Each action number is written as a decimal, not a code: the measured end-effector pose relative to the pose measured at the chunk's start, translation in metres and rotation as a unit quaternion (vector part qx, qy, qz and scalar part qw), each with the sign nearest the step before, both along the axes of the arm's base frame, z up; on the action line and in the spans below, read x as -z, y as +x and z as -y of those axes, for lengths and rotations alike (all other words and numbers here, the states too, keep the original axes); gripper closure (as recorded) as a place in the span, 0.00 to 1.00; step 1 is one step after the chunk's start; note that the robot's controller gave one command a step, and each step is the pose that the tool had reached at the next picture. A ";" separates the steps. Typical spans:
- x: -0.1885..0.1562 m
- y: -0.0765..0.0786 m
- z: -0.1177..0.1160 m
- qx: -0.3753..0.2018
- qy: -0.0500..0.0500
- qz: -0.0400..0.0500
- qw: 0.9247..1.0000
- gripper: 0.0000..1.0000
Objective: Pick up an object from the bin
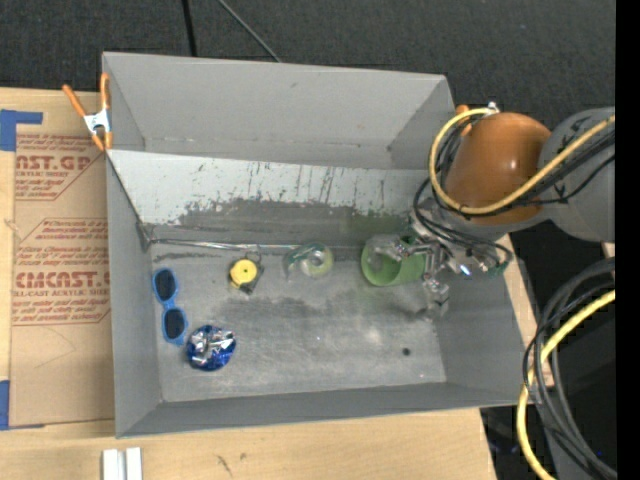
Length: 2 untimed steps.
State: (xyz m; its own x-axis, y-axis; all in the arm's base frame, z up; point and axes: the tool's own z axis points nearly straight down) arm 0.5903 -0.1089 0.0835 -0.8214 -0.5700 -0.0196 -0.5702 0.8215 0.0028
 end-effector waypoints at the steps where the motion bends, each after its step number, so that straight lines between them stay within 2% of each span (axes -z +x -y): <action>1: -0.002 0.001 -0.007 -0.001 0.006 0.000 1.000 1.00; 2: -0.148 -0.015 -0.028 0.008 -0.007 -0.002 1.000 1.00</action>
Offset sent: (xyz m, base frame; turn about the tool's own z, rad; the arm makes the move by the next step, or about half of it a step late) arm 0.0000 0.0000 0.0000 0.0000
